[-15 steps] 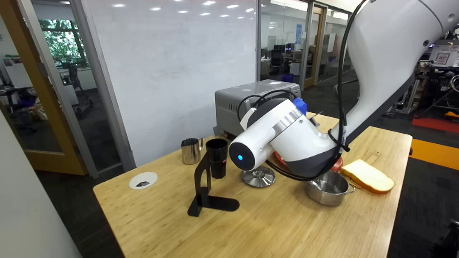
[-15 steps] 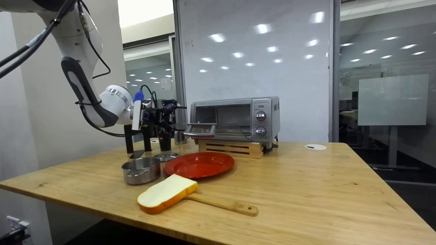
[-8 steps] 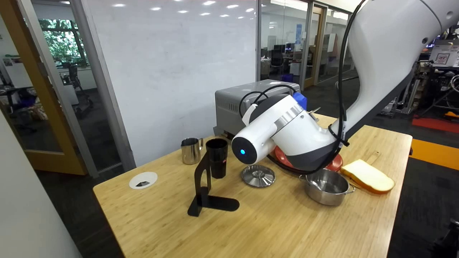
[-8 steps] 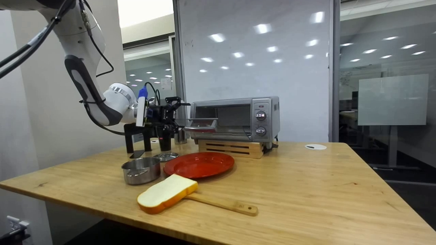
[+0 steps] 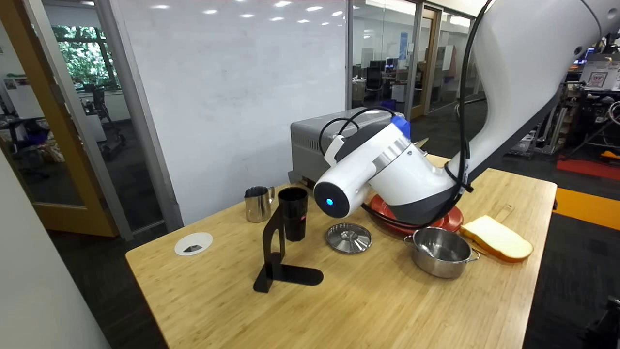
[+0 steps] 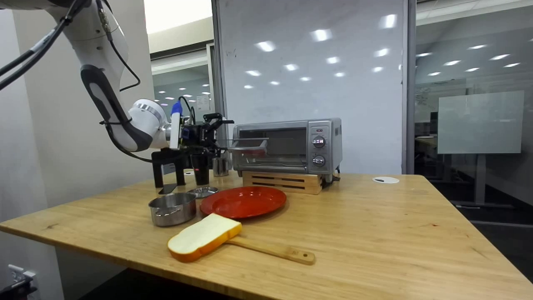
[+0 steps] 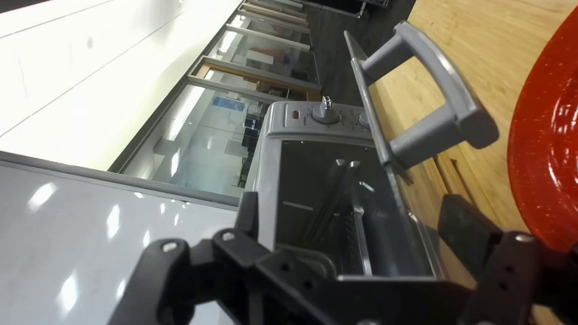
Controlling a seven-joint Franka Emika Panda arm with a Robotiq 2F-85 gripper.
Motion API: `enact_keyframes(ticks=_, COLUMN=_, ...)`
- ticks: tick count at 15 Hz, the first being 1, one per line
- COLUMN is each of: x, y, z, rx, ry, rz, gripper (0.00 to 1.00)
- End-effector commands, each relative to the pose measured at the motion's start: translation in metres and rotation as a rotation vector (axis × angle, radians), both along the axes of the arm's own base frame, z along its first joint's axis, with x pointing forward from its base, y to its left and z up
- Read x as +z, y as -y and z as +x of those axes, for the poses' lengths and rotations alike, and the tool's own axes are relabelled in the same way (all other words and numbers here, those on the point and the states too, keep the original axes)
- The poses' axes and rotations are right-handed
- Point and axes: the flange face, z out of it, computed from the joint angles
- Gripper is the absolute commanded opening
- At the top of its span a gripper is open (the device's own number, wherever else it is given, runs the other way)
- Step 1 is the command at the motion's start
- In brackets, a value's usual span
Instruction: Close the microwave
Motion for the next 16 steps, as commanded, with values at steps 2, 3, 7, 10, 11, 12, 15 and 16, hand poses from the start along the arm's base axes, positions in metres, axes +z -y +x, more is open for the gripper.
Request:
enact_keyframes(ticks=2, x=0.015, y=0.017, z=0.004, rx=0.032, ry=-0.027, rz=-0.048, gripper=1.00)
enact_keyframes(ticks=3, x=0.016, y=0.018, z=0.005, rx=0.040, ry=-0.028, rz=-0.055, gripper=1.00)
enact_keyframes(ticks=7, x=0.021, y=0.025, z=0.011, rx=0.070, ry=-0.041, rz=-0.087, gripper=1.00)
enact_keyframes(ticks=10, x=0.025, y=0.037, z=0.020, rx=0.097, ry=-0.053, rz=-0.120, gripper=1.00)
enact_keyframes(ticks=11, x=0.026, y=0.041, z=0.023, rx=0.112, ry=-0.057, rz=-0.127, gripper=1.00)
enact_keyframes(ticks=12, x=0.026, y=0.043, z=0.026, rx=0.124, ry=-0.062, rz=-0.135, gripper=1.00)
enact_keyframes(ticks=15, x=0.026, y=0.049, z=0.033, rx=0.165, ry=-0.079, rz=-0.151, gripper=1.00)
enact_keyframes(ticks=16, x=0.026, y=0.051, z=0.035, rx=0.178, ry=-0.085, rz=-0.154, gripper=1.00)
